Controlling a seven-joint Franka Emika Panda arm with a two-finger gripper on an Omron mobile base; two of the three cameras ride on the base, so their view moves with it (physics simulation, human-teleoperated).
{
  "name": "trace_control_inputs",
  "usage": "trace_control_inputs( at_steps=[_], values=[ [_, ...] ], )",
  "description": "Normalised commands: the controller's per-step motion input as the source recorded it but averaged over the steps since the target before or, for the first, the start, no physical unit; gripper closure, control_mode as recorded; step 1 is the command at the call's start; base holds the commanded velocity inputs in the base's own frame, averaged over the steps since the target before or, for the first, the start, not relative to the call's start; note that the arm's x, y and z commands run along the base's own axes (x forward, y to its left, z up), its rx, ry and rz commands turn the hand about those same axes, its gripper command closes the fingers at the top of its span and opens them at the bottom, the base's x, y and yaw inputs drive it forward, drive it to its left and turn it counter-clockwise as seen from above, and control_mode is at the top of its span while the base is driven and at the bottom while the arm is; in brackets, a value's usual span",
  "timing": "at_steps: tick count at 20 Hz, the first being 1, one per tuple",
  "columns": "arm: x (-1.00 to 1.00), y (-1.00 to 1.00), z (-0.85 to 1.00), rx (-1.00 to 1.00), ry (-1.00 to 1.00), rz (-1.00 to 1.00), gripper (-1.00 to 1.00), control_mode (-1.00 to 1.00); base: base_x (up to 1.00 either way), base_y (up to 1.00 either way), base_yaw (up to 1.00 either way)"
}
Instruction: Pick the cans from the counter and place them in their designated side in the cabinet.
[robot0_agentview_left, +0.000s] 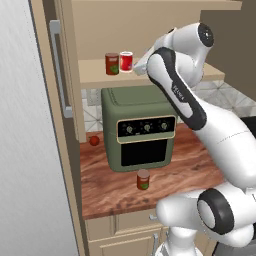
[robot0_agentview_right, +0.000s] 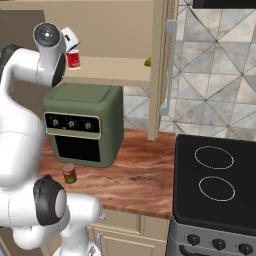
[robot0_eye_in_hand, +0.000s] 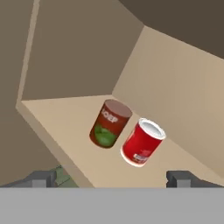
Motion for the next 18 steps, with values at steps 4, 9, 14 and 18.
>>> trace_control_inputs(
  at_steps=[4, 9, 14, 18],
  values=[
    [-0.80, -0.01, -0.25, 0.00, -0.04, 0.00, -1.00, -1.00, 0.00, 0.00, 0.00],
    [-0.68, 0.07, -0.19, 0.04, -0.03, 0.00, -1.00, -1.00, 0.00, 0.00, 0.00],
    [-0.61, 0.02, -0.06, 0.01, 0.02, 0.00, -1.00, -1.00, 0.00, 0.00, 0.00],
    [-0.65, -0.01, -0.06, -0.01, 0.10, 0.00, -1.00, -1.00, 0.00, 0.00, 0.00]
  ],
)
